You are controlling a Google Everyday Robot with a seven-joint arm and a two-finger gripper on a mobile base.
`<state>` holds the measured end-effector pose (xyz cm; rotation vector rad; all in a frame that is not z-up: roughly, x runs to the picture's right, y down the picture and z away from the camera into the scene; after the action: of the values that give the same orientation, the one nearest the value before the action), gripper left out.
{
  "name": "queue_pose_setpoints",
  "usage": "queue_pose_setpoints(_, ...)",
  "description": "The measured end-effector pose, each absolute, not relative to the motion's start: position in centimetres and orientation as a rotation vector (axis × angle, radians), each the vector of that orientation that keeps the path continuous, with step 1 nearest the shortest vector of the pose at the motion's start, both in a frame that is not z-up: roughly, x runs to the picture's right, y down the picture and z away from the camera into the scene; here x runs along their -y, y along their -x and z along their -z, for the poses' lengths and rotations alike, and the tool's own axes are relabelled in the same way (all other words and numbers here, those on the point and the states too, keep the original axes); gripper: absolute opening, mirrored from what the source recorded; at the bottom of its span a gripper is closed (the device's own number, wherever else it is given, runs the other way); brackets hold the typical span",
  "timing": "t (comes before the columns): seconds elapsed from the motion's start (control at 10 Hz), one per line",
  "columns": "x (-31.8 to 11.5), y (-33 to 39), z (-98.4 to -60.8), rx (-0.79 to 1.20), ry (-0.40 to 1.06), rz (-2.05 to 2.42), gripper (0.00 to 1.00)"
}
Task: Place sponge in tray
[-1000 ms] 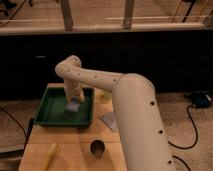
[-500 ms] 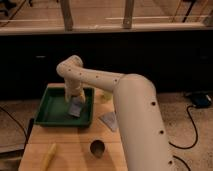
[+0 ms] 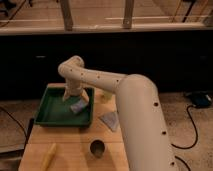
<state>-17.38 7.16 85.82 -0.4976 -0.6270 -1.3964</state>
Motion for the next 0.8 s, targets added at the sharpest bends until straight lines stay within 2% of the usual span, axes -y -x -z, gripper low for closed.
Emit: queue_pose_setpoints(0.8,-7.14,17.46,-85.73,0.632,0.488,1.4,0.8)
